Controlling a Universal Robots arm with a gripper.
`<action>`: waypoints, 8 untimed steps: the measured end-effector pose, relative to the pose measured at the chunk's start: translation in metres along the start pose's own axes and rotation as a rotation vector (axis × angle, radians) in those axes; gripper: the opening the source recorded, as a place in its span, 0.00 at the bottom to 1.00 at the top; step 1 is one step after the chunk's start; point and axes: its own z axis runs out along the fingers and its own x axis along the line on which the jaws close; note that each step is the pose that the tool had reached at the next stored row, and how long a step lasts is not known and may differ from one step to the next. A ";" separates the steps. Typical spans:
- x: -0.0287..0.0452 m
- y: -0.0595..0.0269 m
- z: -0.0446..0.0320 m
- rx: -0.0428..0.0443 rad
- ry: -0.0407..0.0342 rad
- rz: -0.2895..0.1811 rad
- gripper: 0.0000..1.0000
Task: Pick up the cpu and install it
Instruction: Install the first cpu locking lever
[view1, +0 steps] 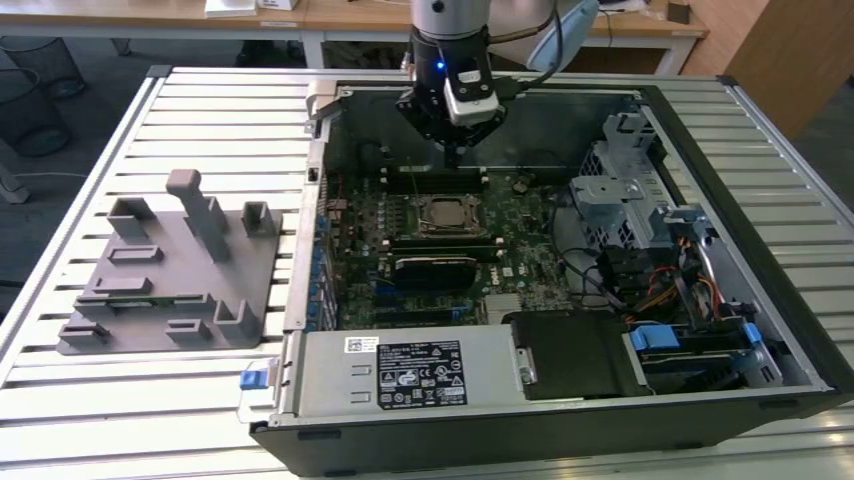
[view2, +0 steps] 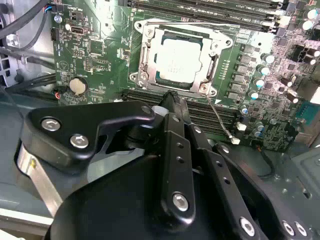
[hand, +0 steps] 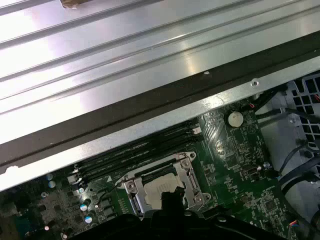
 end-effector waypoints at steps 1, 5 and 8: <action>0.0000 0.0000 0.0000 0.0003 0.0000 0.002 0.11; 0.0000 0.0000 0.0000 0.0011 -0.0001 0.009 0.11; 0.0000 0.0000 0.0000 0.0017 -0.0002 0.015 0.11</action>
